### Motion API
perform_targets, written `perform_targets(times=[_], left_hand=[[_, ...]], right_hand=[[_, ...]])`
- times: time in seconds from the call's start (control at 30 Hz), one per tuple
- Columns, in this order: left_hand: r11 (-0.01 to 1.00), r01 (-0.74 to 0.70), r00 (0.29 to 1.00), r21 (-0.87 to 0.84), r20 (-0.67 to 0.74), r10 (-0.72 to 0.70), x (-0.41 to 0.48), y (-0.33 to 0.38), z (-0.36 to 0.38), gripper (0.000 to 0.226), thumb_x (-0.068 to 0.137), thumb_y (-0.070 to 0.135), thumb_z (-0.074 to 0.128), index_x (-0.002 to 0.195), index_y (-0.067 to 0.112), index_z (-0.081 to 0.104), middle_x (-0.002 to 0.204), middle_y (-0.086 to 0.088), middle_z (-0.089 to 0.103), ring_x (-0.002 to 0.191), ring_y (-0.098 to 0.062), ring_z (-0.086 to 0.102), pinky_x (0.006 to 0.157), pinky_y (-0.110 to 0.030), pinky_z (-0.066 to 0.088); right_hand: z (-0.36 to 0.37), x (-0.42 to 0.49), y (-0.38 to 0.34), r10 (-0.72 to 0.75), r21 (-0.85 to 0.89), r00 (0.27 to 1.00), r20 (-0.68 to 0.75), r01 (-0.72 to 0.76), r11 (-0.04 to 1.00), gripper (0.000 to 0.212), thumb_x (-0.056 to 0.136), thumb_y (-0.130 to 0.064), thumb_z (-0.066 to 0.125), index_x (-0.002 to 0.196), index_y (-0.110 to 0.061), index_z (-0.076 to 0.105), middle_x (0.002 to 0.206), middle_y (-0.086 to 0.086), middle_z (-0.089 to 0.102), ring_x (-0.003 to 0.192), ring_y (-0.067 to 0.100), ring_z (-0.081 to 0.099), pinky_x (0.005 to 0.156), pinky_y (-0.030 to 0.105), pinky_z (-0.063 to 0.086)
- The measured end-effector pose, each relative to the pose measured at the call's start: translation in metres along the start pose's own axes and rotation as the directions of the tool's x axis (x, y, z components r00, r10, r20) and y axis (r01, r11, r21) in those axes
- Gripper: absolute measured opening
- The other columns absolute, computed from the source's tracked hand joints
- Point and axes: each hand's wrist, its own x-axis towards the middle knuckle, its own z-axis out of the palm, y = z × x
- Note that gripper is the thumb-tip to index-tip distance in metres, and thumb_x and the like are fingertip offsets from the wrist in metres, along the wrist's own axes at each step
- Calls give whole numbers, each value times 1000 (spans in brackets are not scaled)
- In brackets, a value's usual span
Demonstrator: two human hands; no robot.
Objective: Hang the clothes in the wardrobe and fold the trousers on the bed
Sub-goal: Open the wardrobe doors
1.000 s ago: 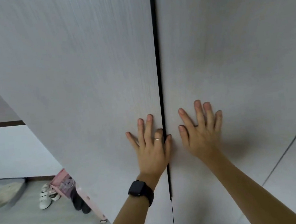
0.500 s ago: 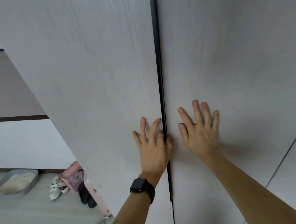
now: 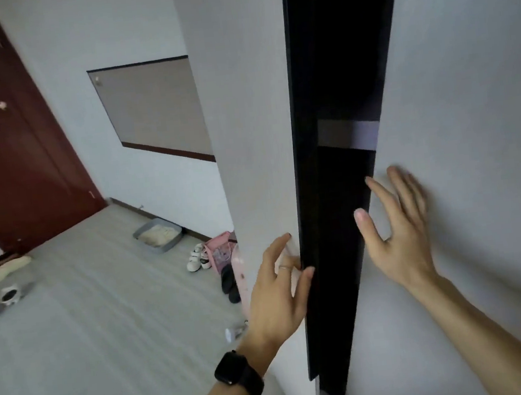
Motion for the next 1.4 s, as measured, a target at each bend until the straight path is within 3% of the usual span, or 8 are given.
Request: perform_targets(times=[0.1,0.27,0.4,0.6,0.77,0.93,1.27,1.4], left_hand=[[996,49,998,73,44,-53,-11,0,-30,35,105,43,46,123,14,56,150,10,39,119,-2,56,71,-34,58],[978,74,996,195,42,-84,-35,-2,-71,35,106,41,45,128,15,54,140,12,47,95,-8,61,69,-29,54],[951,241,970,191,-17,-243,-56,-10,-103,29,103,54,39,119,30,47,118,15,59,96,-11,64,73,-42,56],[854,443,897,274,-136,-421,-74,-18,-138,43,96,67,39,129,40,32,110,20,67,109,0,59,78,-36,59],[818,468,883,336,-216,-416,-83,-27,-160,87,93,57,58,155,52,-2,138,15,58,108,-2,62,77,-20,53],[790,533,837,302,-326,-440,-94,-55,-177,92,98,29,64,157,48,-5,137,11,60,101,-12,69,81,-33,60],[715,646,751,268,-392,-531,-69,-113,-227,86,101,11,55,159,43,1,133,10,60,107,-11,65,87,-19,49],[627,699,715,344,-306,-629,-56,-125,-245,93,100,4,45,151,53,-16,139,-2,59,104,-27,66,87,-39,54]], right_hand=[[0,9,-61,-119,370,989,90,77,926,50,102,-47,50,146,-25,51,157,-5,41,144,13,39,115,19,29],[20,12,-124,-293,544,956,20,235,806,51,102,-30,57,148,-11,46,146,-6,52,136,5,48,108,16,39],[44,9,-153,-412,541,910,-36,365,758,53,103,-30,58,150,-11,43,145,-10,50,128,18,56,106,15,40],[77,12,-191,-496,514,865,-77,461,724,56,102,-37,60,150,-12,44,148,9,53,133,24,53,106,34,47],[105,9,-226,-515,532,857,15,429,730,55,104,-41,53,153,-22,39,160,13,35,142,31,43,111,29,34],[143,7,-255,-597,463,802,-7,532,709,49,105,-26,52,153,-25,40,162,13,32,143,32,41,113,39,36],[202,11,-288,-639,379,715,283,529,759,61,101,-19,53,156,-34,34,168,8,17,145,35,34,112,51,39],[219,6,-292,-599,325,660,454,503,801,69,101,-19,48,160,-39,16,170,1,-6,154,28,16,120,49,27]])
